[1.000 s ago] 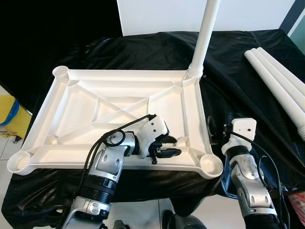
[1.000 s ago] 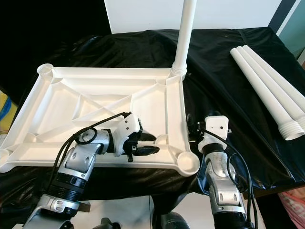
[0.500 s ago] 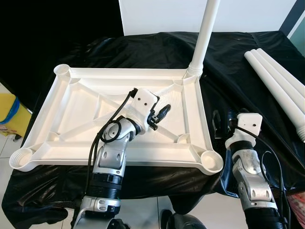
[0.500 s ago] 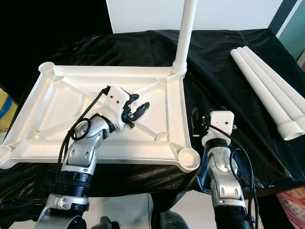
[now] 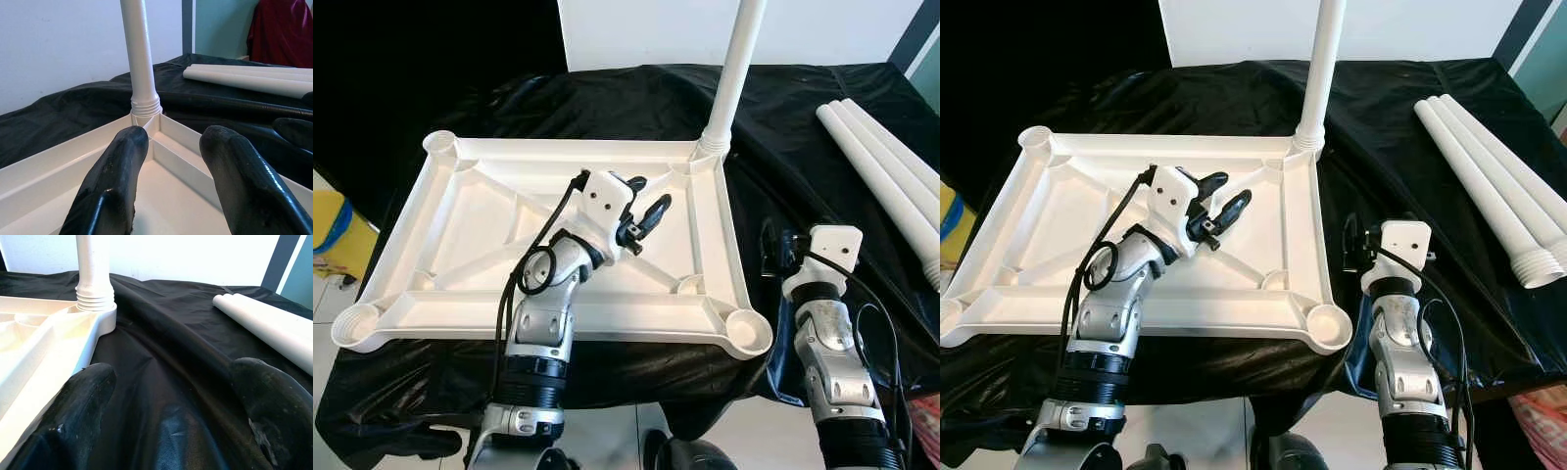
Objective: Building children table
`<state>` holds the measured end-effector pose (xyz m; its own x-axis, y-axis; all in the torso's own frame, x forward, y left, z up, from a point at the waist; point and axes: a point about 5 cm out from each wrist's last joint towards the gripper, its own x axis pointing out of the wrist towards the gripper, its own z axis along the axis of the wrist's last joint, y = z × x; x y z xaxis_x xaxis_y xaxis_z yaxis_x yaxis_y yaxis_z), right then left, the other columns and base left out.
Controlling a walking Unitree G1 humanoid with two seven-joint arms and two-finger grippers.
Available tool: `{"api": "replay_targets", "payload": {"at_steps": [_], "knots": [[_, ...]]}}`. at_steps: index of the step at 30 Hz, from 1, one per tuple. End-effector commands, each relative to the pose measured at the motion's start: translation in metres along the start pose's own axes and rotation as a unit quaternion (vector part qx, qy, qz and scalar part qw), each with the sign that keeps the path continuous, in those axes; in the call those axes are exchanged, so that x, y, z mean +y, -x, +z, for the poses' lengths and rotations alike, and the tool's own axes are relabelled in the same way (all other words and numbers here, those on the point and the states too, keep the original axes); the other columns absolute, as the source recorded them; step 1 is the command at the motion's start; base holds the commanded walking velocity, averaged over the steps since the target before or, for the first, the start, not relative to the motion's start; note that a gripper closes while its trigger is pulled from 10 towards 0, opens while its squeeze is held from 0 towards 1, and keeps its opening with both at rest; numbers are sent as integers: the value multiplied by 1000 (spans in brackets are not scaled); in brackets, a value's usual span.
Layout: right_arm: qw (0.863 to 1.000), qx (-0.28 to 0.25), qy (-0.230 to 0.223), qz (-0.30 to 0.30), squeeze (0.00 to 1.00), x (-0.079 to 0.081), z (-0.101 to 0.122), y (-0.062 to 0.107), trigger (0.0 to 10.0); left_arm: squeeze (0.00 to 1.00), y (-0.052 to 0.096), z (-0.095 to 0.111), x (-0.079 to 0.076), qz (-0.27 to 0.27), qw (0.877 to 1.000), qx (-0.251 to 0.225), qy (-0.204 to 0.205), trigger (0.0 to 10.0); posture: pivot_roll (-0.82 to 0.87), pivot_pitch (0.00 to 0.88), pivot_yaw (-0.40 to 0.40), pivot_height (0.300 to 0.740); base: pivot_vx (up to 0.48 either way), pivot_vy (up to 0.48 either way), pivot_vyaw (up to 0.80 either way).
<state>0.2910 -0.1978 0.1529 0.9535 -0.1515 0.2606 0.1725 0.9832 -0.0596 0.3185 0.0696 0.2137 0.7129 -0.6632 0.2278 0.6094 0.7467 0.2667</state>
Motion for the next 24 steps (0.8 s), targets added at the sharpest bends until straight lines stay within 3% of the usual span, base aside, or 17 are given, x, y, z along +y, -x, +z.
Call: {"api": "replay_targets", "payload": {"at_steps": [1,20,24], "knots": [[1000,5,-4,-2,0,0,-4,1,10000,0,4,-2,9,93,996,-4,2,10000,-51,157,-50,740,0,0,0],[1000,-13,-14,17,0,6,2,-1,10000,0,8,-13,10,100,995,5,9,10000,-50,152,-55,740,0,0,0],[1000,-13,-12,18,0,6,2,-1,10000,0,8,-14,10,101,995,5,10,10000,-50,151,-57,740,0,-244,0]]}}
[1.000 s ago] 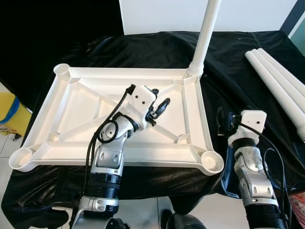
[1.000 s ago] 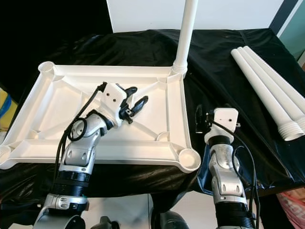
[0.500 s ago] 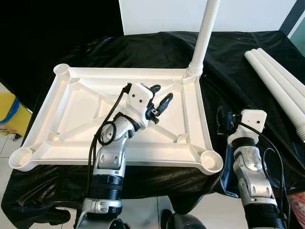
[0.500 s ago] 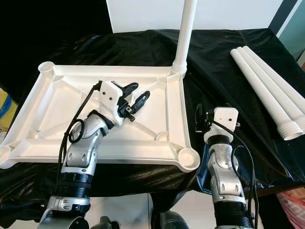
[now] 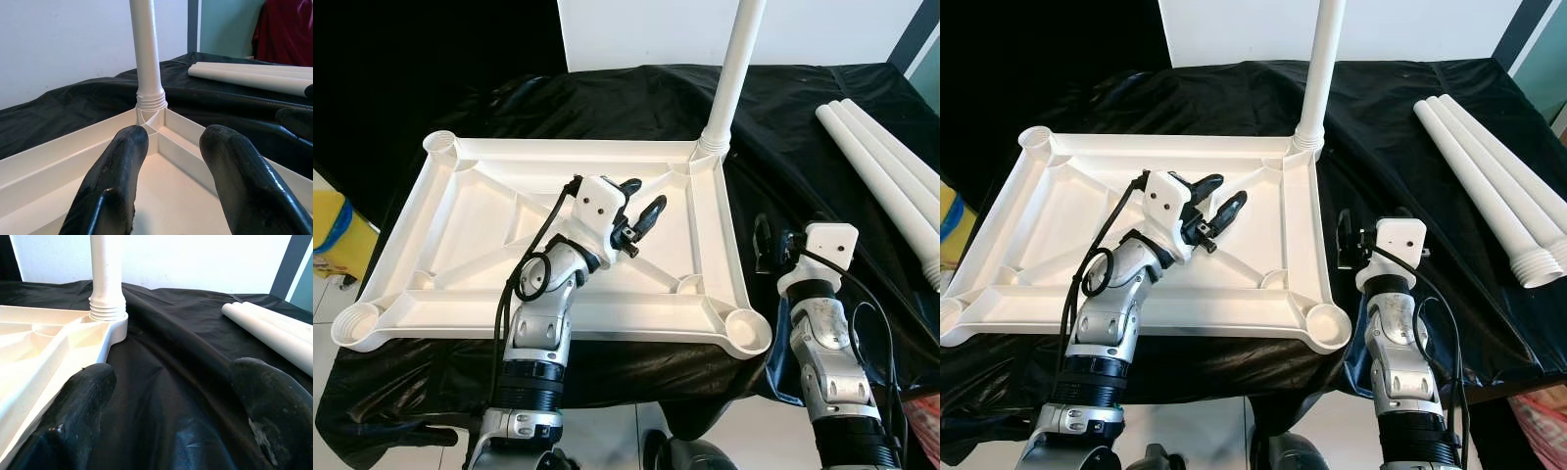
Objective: Building children table
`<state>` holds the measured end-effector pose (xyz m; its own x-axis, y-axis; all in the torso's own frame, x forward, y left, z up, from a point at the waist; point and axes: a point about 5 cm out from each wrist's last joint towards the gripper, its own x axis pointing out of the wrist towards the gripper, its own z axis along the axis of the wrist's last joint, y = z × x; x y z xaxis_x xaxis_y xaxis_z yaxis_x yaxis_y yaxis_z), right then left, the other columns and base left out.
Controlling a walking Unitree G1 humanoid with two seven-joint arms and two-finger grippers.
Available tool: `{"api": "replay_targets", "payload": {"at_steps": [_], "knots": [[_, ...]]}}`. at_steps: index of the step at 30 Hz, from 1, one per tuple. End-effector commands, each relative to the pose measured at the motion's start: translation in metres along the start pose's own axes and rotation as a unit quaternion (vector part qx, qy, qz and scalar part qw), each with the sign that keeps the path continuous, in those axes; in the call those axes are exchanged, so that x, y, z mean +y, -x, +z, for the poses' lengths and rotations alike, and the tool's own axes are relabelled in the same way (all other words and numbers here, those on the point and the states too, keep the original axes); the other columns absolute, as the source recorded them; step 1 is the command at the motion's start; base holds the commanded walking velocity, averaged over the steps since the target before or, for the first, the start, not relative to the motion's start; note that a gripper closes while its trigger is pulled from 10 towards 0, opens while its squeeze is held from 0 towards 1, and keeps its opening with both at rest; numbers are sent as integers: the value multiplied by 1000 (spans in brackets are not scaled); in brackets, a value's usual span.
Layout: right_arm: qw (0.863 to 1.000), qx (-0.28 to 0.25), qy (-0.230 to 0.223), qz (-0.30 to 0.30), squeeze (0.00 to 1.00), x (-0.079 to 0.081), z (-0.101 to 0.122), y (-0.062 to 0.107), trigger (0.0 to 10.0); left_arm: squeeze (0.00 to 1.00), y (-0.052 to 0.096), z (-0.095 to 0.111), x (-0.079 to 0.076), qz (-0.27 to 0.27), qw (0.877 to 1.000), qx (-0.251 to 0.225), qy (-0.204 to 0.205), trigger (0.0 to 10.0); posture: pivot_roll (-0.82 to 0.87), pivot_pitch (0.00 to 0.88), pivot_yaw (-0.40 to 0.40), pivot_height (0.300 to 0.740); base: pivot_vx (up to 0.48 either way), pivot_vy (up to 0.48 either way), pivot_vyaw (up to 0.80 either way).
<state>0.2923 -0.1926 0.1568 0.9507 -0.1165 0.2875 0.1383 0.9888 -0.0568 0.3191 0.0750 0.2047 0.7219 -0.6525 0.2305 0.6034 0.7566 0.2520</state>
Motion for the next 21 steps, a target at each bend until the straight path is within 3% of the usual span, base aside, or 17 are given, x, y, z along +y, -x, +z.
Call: {"api": "replay_targets", "payload": {"at_steps": [1,21], "knots": [[1000,1,-6,2,0,1,-2,0,10000,0,3,-5,8,94,996,4,4,10000,-50,151,-57,740,0,-251,0],[1000,2,0,0,0,-1,-2,-1,10000,0,1,-5,8,91,996,3,10,10000,-51,144,-58,740,0,-305,0]]}}
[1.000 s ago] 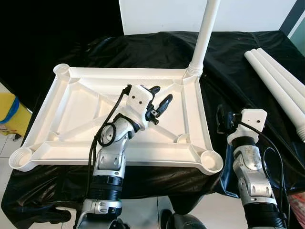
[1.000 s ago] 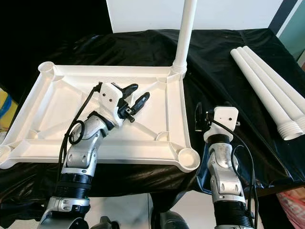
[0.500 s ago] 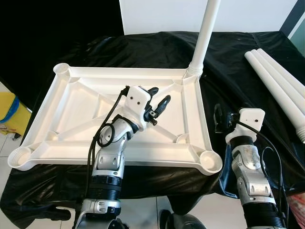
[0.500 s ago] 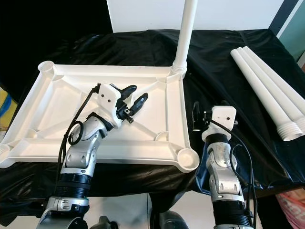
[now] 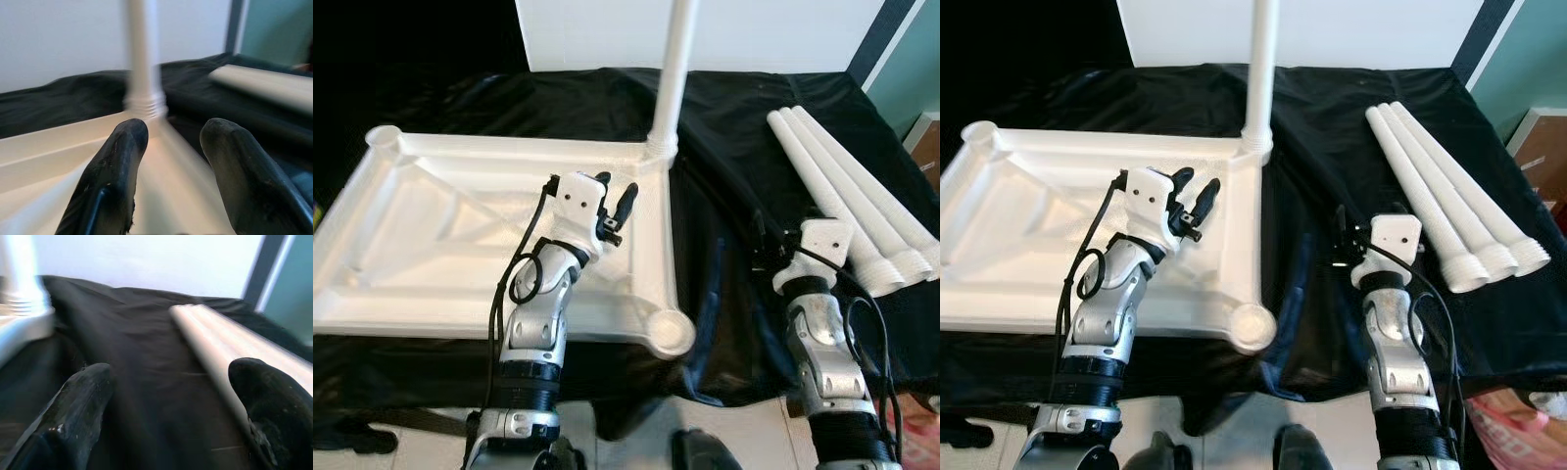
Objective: Building children table
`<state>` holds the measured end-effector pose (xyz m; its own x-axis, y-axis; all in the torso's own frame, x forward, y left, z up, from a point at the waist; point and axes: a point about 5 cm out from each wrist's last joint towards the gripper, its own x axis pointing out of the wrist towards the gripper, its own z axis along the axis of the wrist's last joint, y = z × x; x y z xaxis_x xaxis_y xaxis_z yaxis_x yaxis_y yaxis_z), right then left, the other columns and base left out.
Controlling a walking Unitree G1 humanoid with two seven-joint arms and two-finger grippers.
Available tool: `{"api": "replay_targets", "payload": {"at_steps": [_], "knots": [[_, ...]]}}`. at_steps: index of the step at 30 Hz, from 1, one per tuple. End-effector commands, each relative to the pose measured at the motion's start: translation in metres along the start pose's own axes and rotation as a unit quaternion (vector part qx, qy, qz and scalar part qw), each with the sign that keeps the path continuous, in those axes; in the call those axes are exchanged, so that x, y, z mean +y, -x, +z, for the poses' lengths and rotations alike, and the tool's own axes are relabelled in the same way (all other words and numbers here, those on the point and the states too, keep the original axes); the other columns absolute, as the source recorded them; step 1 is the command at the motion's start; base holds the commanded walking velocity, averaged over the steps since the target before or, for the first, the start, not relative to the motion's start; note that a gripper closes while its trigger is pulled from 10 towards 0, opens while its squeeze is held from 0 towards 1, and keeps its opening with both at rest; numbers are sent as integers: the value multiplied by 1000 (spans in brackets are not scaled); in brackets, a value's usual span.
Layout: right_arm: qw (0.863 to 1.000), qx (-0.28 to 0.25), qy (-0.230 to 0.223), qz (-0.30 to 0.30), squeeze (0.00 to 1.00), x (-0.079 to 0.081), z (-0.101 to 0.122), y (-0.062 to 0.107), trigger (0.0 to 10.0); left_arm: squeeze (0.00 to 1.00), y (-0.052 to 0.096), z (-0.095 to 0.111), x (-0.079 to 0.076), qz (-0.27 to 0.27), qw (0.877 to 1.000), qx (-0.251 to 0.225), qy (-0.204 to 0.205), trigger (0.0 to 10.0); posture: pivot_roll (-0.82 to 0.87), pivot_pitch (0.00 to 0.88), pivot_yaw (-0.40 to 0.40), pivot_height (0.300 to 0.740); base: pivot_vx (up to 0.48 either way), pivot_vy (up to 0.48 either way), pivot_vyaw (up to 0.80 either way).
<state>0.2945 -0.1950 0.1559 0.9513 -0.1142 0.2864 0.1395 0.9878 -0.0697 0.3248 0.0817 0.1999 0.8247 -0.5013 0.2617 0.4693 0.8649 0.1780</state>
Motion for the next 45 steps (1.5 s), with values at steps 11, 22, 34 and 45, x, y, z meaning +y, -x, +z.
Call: {"api": "replay_targets", "payload": {"at_steps": [11,22,34,45], "knots": [[1000,0,7,-16,0,-4,0,0,10000,0,-3,5,-1,6,1000,-16,14,10000,-52,133,-59,740,0,-95,0],[997,36,13,-60,0,-25,-11,4,10000,0,-5,11,-8,-18,999,-25,26,10000,-56,123,-52,740,0,0,0],[995,99,2,-31,0,-34,-28,1,10000,0,-5,12,-20,-61,997,-23,30,10000,-60,119,-42,740,0,0,0],[990,143,-10,8,0,-31,-41,-2,10000,0,-5,11,-23,-73,997,-15,29,10000,-58,128,-41,740,0,0,0]]}}
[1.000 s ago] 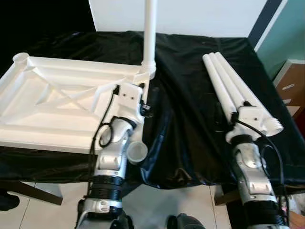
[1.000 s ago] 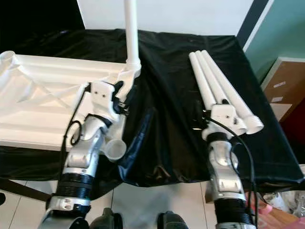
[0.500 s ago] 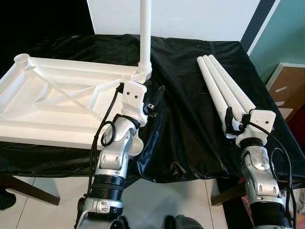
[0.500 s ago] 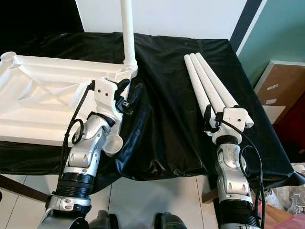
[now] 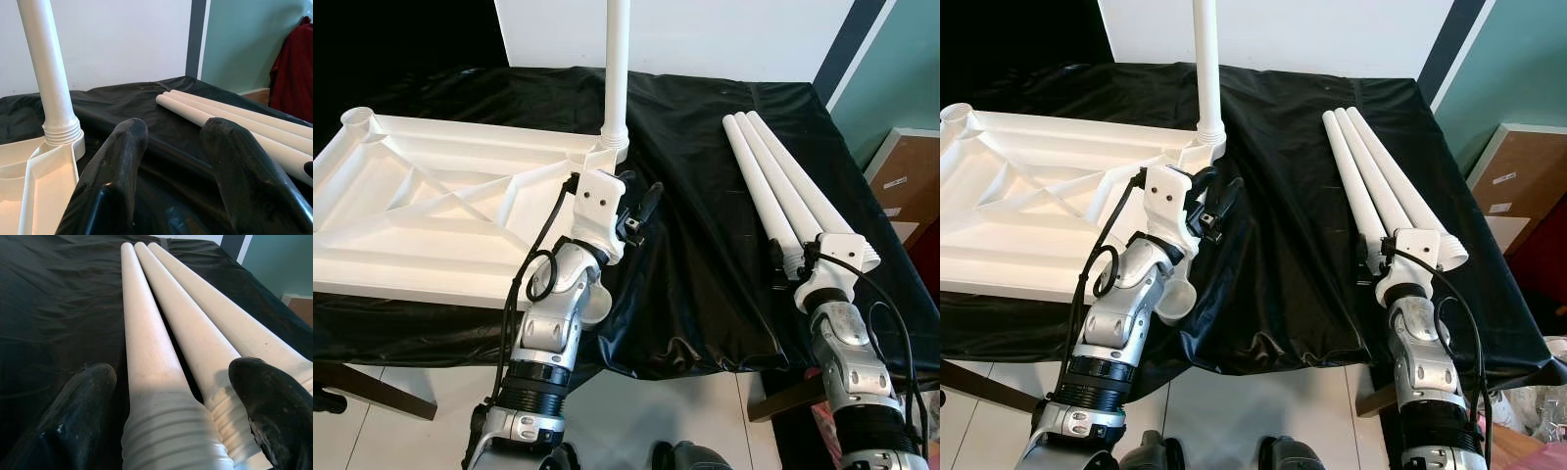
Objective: Building children table
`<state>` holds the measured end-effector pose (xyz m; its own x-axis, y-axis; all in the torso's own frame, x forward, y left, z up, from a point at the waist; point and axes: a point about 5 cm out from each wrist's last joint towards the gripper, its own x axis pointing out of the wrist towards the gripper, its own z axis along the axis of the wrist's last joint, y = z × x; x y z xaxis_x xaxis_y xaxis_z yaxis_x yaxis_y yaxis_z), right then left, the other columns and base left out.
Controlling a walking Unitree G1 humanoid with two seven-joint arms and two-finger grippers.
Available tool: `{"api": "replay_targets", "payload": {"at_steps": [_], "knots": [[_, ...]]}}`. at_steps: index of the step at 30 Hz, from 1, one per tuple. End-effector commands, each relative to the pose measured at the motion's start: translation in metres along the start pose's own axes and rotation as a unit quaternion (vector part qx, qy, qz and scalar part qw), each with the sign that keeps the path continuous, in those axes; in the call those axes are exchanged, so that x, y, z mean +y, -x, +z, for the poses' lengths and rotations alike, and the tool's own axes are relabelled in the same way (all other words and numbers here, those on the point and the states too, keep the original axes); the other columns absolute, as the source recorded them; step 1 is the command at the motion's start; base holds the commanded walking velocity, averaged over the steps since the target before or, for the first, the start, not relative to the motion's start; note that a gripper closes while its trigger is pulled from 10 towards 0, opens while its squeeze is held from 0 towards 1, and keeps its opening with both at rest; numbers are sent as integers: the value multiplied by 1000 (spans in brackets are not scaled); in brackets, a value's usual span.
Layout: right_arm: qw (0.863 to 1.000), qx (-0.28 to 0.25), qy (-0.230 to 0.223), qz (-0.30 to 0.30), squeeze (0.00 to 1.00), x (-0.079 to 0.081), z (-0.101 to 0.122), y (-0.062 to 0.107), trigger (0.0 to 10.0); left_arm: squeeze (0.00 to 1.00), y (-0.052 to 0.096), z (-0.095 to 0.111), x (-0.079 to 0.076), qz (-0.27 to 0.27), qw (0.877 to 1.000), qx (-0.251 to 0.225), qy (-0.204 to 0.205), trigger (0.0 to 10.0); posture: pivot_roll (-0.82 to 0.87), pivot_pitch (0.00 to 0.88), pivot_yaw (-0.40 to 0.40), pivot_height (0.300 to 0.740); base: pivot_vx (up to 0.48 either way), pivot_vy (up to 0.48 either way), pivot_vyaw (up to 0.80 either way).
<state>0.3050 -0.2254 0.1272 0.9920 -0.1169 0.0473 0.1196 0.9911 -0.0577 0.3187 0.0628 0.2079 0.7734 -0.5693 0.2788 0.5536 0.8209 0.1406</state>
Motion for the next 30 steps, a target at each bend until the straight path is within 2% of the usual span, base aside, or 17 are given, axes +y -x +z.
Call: {"api": "replay_targets", "payload": {"at_steps": [1,11,30], "knots": [[1000,22,-3,-1,0,-5,-8,1,10000,0,1,0,-6,-33,999,2,-2,10000,-58,128,-41,740,0,0,0],[998,56,-10,38,0,5,-17,-3,10000,0,2,0,-5,-29,999,11,-5,10000,-49,137,-44,740,0,0,0],[995,80,-34,48,0,7,-26,-6,10000,0,0,-1,-5,-30,999,20,-10,10000,-51,138,-44,740,0,0,0]]}}
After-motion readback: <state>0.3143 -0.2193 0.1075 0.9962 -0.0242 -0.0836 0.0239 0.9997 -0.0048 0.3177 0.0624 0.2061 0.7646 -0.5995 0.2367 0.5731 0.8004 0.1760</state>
